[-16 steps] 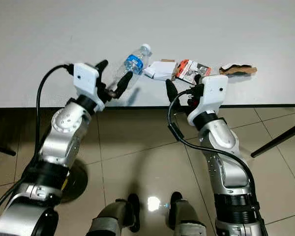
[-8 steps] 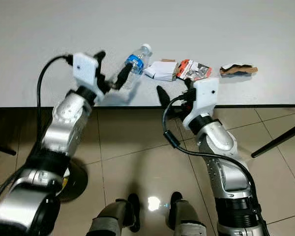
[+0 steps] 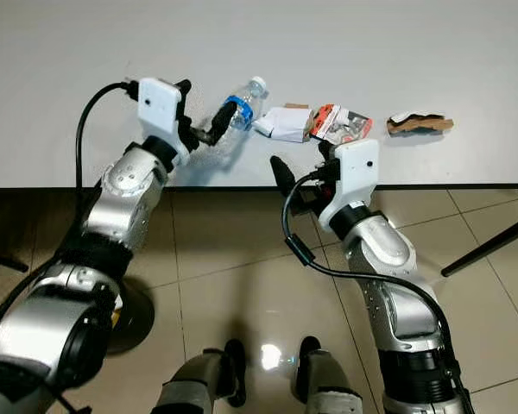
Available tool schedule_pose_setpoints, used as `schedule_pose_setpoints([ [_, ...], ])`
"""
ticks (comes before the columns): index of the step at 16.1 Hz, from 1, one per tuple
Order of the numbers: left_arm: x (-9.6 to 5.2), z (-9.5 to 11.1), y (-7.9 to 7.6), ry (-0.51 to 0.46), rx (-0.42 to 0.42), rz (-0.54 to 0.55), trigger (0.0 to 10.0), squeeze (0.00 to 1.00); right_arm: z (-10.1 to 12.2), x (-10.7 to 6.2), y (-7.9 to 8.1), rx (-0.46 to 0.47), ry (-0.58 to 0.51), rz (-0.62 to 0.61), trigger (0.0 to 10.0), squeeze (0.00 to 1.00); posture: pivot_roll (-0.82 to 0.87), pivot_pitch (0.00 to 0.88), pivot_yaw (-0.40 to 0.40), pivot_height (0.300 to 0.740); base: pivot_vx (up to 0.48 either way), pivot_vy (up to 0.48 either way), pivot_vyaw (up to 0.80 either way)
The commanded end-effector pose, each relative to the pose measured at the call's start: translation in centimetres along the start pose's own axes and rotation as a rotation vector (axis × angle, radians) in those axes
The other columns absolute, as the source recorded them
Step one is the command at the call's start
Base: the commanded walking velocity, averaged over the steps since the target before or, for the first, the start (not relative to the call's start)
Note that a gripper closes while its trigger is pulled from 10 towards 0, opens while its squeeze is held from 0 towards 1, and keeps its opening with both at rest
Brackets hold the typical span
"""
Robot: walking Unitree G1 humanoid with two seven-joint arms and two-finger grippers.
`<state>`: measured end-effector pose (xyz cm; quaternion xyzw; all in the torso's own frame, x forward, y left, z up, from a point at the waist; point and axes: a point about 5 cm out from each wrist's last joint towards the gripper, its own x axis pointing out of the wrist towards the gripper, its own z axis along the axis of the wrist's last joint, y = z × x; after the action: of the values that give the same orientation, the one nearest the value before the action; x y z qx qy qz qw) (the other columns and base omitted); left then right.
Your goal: Picking trash to rubbish bin
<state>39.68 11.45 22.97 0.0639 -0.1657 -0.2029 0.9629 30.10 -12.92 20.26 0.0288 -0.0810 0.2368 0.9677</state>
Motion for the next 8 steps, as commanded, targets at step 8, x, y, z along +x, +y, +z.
schedule_pose_setpoints([
  [8, 0.2, -2.3, -0.9, 0.129, -0.014, -0.032, 10.0, 0.0, -0.1, -0.4, 0.9, 0.025, 0.007, 0.027, 10.0, 0.0, -0.01, 0.298, 0.105, 0.74, 0.0, 0.0, 0.0],
])
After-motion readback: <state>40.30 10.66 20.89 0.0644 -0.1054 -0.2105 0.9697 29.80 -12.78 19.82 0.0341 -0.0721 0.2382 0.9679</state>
